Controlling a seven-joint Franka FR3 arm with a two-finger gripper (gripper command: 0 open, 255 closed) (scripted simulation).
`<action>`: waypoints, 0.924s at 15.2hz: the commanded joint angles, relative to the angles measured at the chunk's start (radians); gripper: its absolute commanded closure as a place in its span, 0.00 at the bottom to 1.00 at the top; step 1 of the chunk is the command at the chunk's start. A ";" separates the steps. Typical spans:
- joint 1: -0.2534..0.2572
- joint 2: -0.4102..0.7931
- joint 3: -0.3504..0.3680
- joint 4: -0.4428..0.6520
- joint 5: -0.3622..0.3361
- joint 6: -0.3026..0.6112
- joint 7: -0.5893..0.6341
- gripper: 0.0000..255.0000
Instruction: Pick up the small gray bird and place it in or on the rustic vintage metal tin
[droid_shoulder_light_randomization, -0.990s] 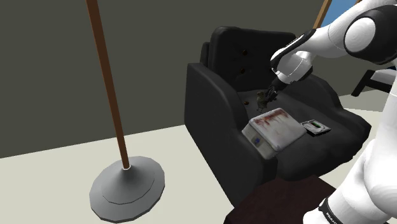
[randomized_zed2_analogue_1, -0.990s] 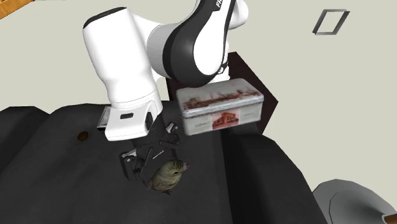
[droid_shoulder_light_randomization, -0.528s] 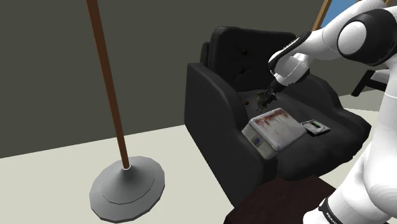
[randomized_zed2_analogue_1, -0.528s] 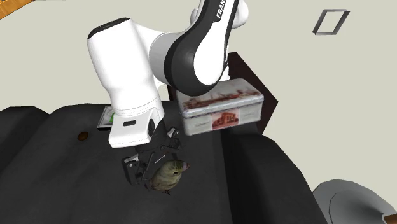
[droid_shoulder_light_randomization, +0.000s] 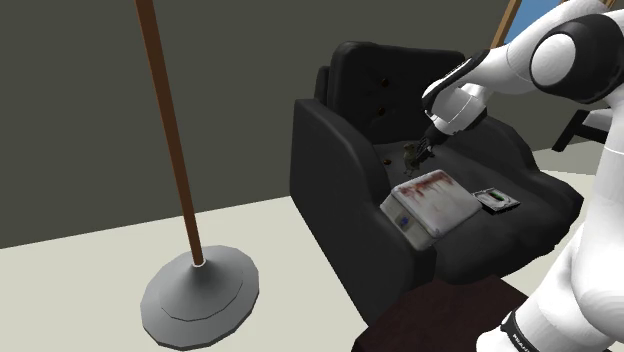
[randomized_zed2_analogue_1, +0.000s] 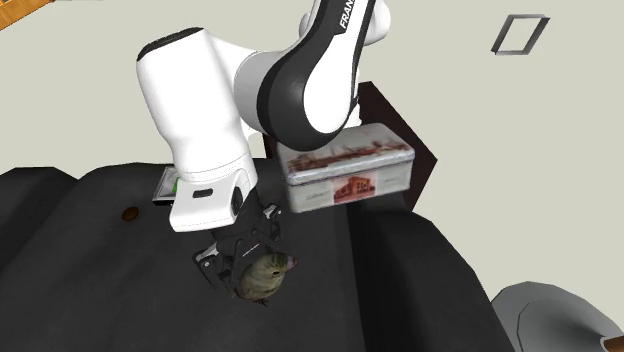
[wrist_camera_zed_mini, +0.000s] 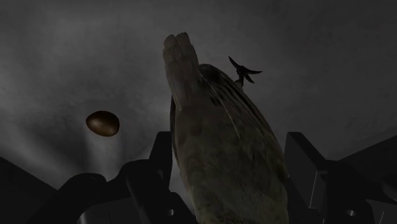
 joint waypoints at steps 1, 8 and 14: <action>0.000 0.001 0.001 0.000 0.000 -0.001 0.000 1.00; 0.024 -0.040 -0.027 0.007 -0.061 -0.026 0.049 1.00; 0.054 -0.098 -0.062 0.027 -0.150 -0.068 0.121 1.00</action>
